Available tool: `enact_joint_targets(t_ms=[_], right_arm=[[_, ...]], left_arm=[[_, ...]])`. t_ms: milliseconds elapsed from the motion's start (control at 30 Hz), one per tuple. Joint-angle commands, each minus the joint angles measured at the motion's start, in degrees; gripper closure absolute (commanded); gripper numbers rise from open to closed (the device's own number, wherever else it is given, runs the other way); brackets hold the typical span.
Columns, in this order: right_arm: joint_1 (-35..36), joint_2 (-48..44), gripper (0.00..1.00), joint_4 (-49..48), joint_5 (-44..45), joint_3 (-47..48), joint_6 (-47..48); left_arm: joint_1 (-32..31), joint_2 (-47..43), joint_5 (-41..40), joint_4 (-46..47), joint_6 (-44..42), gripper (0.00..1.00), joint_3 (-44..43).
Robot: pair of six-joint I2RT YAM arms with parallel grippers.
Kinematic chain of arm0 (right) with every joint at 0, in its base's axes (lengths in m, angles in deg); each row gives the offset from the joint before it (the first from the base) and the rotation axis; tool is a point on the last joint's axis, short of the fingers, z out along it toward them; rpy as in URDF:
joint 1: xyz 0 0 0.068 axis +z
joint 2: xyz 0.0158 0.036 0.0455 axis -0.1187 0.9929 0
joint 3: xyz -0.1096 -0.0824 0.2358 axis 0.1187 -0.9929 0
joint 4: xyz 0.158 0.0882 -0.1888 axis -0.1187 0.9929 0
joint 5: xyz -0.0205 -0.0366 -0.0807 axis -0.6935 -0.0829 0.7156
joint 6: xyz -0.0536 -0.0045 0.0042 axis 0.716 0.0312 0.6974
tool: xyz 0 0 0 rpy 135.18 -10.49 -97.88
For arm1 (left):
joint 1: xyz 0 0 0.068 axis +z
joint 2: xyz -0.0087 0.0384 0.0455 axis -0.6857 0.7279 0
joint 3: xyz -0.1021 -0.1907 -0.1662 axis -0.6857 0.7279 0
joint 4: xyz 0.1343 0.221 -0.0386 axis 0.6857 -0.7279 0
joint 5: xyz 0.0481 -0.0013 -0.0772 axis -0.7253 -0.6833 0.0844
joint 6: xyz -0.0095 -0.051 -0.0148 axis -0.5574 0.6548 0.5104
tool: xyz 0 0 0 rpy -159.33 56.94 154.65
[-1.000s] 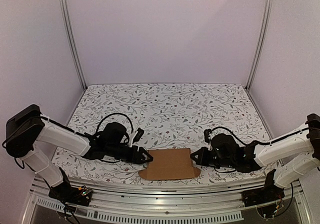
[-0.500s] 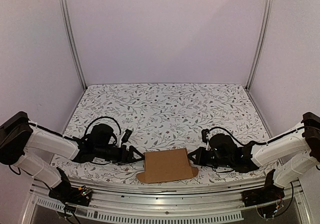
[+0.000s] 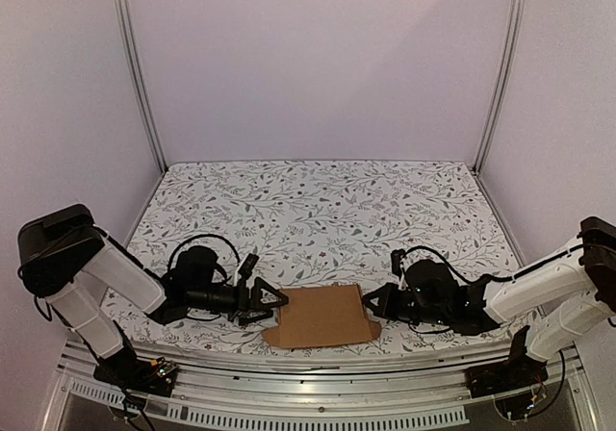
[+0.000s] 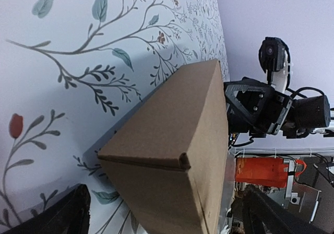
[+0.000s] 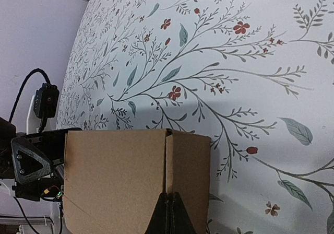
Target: Fold the paper box
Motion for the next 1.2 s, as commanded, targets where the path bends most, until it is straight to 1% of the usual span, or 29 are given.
enact_joint_targets(t_ms=[0,233,500,600,767,900,1000,1100,1133,1167], right_arm=[[0.0,1.3,1.00,9.1,0.5,-3.4,-0.9],[0.0,0.3,1.00,9.7,0.8,-4.0,-1.3],[0.0,0.1,1.00,10.0,1.1,-3.6,-1.0],[0.0,0.0,1.00,10.1,1.1,-3.6,-1.0],[0.0,-0.5,1.00,10.5,1.2,-3.7,-1.0],[0.0,-0.6,1.00,10.7,1.2,-3.7,-1.0],[0.0,-0.6,1.00,10.9,1.1,-3.4,-0.7],[0.0,-0.9,1.00,11.4,0.9,-3.0,0.2],[0.0,-1.0,0.97,11.8,1.0,-2.8,0.6],[0.0,-1.4,0.89,12.2,1.1,-2.5,1.2]], left_arm=[[0.5,4.8,1.5,5.8,4.1,0.01,1.3],[0.5,11.6,3.4,15.2,8.2,0.01,1.2],[0.2,16.7,5.0,23.3,12.5,0.13,0.4],[0.1,18.4,5.6,25.9,13.9,0.21,0.1],[0.1,20.9,6.4,29.9,15.9,0.37,0.0],[0.1,22.4,6.8,32.4,17.3,0.48,-0.1],[0.1,22.9,7.0,33.4,18.0,0.56,-0.2],[0.2,22.7,7.2,33.5,18.2,0.62,-0.5],[0.2,22.6,7.3,33.5,18.2,0.64,-0.6],[0.2,22.5,7.3,33.4,18.3,0.65,-0.6]])
